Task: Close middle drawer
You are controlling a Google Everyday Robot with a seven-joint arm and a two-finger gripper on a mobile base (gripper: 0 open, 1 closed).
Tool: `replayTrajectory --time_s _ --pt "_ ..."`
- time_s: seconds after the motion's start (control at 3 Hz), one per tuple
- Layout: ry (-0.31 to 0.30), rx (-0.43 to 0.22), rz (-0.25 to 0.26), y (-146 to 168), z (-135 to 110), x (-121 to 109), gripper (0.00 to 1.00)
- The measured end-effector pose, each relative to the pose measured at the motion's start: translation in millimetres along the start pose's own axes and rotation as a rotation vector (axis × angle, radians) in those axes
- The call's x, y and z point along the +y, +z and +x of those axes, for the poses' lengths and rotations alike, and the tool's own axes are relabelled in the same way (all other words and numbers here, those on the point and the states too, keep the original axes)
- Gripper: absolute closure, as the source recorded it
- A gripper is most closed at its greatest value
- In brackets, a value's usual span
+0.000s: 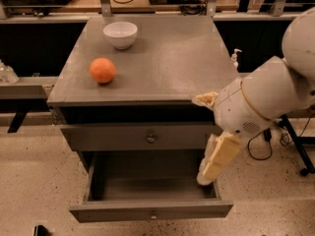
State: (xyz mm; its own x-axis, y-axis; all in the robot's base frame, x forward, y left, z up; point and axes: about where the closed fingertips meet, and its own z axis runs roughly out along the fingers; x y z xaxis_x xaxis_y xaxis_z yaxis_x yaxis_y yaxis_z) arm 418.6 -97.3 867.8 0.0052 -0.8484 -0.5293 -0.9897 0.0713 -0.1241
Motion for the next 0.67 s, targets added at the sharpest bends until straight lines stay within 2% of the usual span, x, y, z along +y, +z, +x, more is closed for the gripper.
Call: replayTrajectory --time_s 0.33,0.67 --pt "0.02 -0.028 0.001 7.0 -5.3 7.7 0.0" --pt "0.039 0.029 -0.024 19.7 21.5 1.1 0.0"
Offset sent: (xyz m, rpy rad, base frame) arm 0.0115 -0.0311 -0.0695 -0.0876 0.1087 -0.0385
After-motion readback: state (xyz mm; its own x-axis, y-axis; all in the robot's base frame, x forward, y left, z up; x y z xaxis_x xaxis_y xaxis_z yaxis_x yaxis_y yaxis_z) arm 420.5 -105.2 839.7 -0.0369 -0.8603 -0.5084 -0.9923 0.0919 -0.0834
